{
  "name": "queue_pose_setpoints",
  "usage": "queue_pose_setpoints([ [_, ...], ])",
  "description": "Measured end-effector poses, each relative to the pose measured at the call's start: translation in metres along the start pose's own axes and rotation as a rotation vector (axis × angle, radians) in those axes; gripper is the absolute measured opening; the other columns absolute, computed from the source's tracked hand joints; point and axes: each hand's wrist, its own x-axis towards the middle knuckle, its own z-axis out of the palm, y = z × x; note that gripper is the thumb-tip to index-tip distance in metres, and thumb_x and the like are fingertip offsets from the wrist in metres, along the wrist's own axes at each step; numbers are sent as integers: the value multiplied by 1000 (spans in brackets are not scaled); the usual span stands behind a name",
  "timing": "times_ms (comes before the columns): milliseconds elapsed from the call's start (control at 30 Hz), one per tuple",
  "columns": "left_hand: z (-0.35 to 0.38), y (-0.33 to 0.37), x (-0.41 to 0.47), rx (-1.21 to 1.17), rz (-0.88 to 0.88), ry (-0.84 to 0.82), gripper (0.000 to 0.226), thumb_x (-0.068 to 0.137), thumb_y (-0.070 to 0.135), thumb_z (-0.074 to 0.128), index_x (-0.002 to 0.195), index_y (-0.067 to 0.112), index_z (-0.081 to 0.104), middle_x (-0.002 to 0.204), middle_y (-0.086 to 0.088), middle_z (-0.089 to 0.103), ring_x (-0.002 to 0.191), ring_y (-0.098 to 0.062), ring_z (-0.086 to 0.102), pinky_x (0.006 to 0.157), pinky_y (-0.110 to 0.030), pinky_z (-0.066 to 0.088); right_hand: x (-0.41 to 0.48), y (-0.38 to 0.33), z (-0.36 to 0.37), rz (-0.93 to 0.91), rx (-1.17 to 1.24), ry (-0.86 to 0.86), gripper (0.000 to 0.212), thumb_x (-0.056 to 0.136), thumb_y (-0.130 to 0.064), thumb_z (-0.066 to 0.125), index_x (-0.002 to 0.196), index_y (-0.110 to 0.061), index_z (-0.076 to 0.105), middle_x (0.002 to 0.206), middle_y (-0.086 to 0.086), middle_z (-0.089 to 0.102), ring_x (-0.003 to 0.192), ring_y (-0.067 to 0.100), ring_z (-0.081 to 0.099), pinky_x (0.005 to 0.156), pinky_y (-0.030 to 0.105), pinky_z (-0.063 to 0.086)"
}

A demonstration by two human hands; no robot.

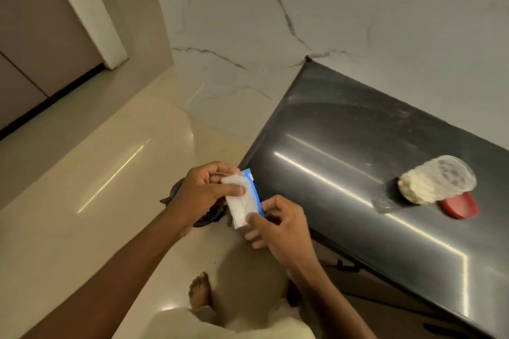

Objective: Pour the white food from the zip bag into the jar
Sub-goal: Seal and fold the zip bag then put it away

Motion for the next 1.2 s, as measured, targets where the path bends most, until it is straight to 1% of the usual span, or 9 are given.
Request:
queue_pose_setpoints([
  [100, -37, -30, 24, -24, -11, 174, 29, 82, 12, 89, 107, 21, 76, 98, -2, 82, 87, -12, 78, 75, -30, 64, 26, 5, 54, 206, 303, -42, 23, 87, -16, 81, 101, -3, 69, 86, 16, 80, 70, 29, 78, 62, 36, 62],
  [200, -71, -74, 48, -102, -59, 321, 20, 88, 19, 84, 106, 22, 76, 92, 6, 82, 80, -4, 76, 64, -18, 59, 61, 25, 109, 414, 492, -54, 31, 86, -8, 83, 109, 6, 67, 90, 22, 79, 74, 29, 79, 66, 37, 63],
  [367, -116, -160, 81, -105, -205, 468, 13, 93, 20, 78, 105, 18, 75, 84, 10, 78, 77, -6, 71, 72, -28, 54, 132, 85, 186, 610, 394, -26, 32, 91, -15, 80, 116, 2, 68, 93, 14, 79, 71, 20, 79, 58, 34, 63],
  [633, -168, -287, 148, -83, -326, 433, 18, 95, 14, 74, 112, 11, 74, 98, 5, 72, 90, -9, 67, 72, -23, 50, 272, 224, 283, 681, 155, 50, 30, 93, -25, 77, 116, -9, 68, 92, 6, 74, 75, 16, 71, 53, 27, 60],
  [767, -187, -357, 184, -84, -338, 431, 19, 95, 17, 74, 114, 12, 74, 105, 2, 72, 94, -7, 65, 78, -25, 51, 330, 300, 315, 703, 83, 45, 40, 95, -24, 76, 128, -4, 65, 102, 9, 73, 88, 21, 73, 68, 33, 63],
  [900, -196, -413, 206, -136, -364, 424, 18, 92, 22, 80, 109, 20, 72, 99, 9, 73, 90, 0, 67, 69, -17, 51, 363, 352, 330, 734, 49, -37, 52, 100, -12, 69, 147, -4, 50, 125, 17, 68, 106, 28, 72, 85, 42, 64],
  [1067, -195, -425, 201, -187, -371, 382, 29, 88, 24, 84, 114, 21, 72, 101, 9, 74, 88, 4, 67, 62, -11, 53, 356, 369, 328, 802, 81, -130, 50, 110, -4, 42, 158, -14, 32, 155, 20, 47, 138, 36, 55, 108, 50, 52],
  [1133, -193, -410, 190, -191, -375, 395, 30, 90, 22, 83, 117, 17, 72, 101, 8, 73, 87, 3, 67, 61, -11, 54, 338, 359, 323, 797, 66, -47, 50, 108, -1, 47, 156, -16, 39, 145, 17, 56, 129, 31, 63, 103, 48, 57],
  [1200, -188, -388, 172, -183, -381, 410, 28, 91, 19, 81, 117, 13, 72, 101, 5, 73, 88, 0, 67, 66, -16, 53, 314, 341, 313, 619, -130, -98, 54, 103, 4, 55, 153, -15, 45, 141, 12, 59, 121, 30, 67, 99, 48, 59],
])
